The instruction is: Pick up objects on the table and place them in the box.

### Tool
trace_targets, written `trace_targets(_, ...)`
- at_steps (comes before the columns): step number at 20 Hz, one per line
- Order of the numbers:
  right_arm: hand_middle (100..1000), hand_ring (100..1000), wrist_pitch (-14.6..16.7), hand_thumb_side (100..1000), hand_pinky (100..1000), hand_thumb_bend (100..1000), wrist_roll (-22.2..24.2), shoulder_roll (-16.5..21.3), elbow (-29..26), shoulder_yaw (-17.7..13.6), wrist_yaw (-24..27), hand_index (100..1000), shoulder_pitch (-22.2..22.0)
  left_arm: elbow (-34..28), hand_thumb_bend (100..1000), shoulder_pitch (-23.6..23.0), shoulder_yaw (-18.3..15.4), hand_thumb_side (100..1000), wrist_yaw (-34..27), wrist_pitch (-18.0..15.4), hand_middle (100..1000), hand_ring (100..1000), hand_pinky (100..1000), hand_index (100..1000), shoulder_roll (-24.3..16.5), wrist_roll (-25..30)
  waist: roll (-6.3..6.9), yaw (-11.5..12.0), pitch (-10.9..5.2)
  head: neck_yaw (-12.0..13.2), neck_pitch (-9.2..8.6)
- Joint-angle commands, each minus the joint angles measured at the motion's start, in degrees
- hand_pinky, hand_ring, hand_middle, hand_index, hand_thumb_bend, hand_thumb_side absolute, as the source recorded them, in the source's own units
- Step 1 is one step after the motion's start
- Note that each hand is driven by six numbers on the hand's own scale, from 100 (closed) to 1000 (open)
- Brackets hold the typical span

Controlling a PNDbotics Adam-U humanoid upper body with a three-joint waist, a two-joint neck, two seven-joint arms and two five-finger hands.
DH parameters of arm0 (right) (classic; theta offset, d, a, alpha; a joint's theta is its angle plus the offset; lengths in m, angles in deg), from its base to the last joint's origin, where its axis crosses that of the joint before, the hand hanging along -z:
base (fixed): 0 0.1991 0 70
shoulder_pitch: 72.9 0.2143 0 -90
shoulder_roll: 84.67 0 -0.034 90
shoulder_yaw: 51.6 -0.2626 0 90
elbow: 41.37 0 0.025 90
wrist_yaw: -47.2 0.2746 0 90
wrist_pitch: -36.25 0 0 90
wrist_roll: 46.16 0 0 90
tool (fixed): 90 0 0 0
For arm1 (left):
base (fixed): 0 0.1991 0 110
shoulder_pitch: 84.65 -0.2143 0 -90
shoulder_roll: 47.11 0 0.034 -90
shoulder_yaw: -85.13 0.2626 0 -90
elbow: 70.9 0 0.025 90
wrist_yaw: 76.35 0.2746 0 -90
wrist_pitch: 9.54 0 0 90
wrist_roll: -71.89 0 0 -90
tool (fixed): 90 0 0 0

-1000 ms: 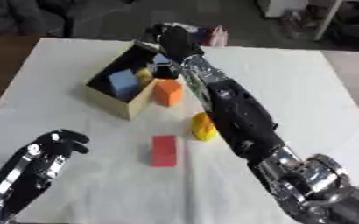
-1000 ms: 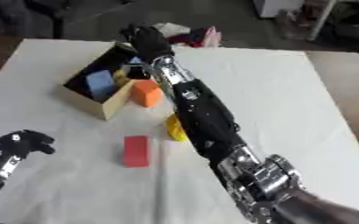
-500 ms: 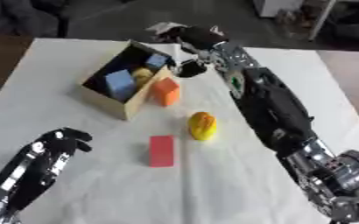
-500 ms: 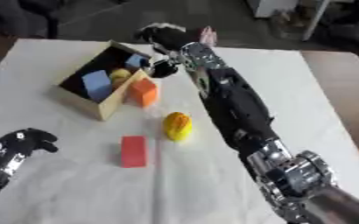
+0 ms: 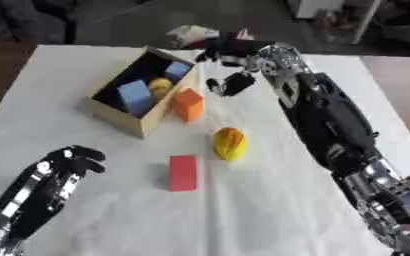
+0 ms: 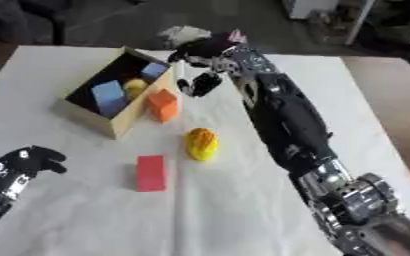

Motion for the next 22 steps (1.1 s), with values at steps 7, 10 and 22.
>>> trace_targets(7, 930, 905, 2.3, 546, 889, 100, 2.5, -2.0, 3.1, -0.2, -3.9, 972, 0.9, -1.1, 100, 0.3, -0.2, 749, -0.2, 0.0, 671, 655, 820, 743, -0.9, -0.1, 0.71, 0.2, -0.86, -0.2, 0.26)
trace_targets(10, 936, 908, 1.8, 530, 891, 100, 0.6, -3.3, 3.7, -0.5, -6.0, 976, 1.0, -1.1, 100, 0.3, -0.2, 750, -0.2, 0.0, 671, 655, 820, 743, -0.9, 0.0, 0.83, 0.4, -0.77, -0.4, 0.26)
trace_targets(22, 944, 915, 1.1, 430, 894, 100, -7.7, -5.2, 4.1, -1.2, -10.3, 979, 1.6, -1.1, 100, 0.4, 0.0, 750, -0.3, 0.0, 672, 654, 820, 743, -0.8, 0.1, 0.86, 0.8, -0.73, -0.9, 0.26)
